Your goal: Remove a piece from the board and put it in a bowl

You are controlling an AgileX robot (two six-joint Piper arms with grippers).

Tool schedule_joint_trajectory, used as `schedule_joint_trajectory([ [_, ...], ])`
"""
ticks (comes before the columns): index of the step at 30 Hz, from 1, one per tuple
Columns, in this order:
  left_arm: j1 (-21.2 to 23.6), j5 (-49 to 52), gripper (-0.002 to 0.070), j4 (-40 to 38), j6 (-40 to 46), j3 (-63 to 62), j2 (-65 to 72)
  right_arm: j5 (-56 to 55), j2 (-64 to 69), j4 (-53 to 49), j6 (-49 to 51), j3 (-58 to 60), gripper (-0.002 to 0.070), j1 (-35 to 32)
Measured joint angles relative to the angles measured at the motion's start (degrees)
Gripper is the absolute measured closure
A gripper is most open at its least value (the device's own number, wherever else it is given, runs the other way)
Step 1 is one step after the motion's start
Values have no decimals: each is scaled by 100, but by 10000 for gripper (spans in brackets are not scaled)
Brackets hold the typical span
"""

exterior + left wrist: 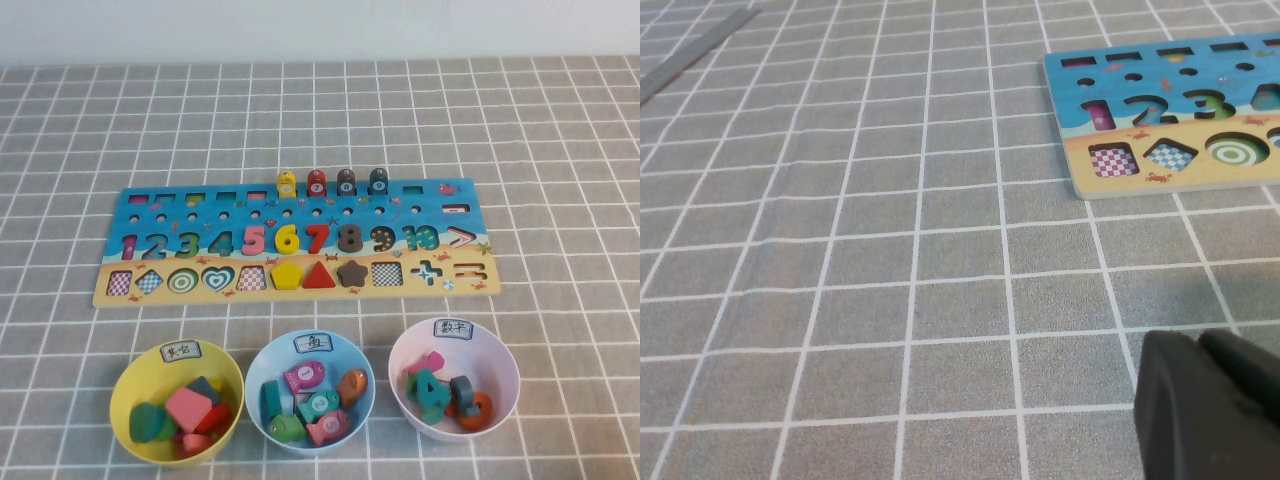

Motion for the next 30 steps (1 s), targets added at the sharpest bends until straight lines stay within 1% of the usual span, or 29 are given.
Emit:
schedule_joint_trajectory([
  [4, 0, 0, 679, 0, 0, 0, 0, -112, -869, 10, 0, 262, 693, -111],
  [9, 0, 0, 679, 0, 0, 0, 0, 265, -1504, -107, 0, 273, 693, -114],
  [23, 0, 0, 679, 0, 0, 0, 0, 1287, -1571, -246, 0, 273, 694, -50],
  [30, 0, 0, 679, 0, 0, 0, 0, 1327, -1571, -246, -14, 273, 694, -50],
])
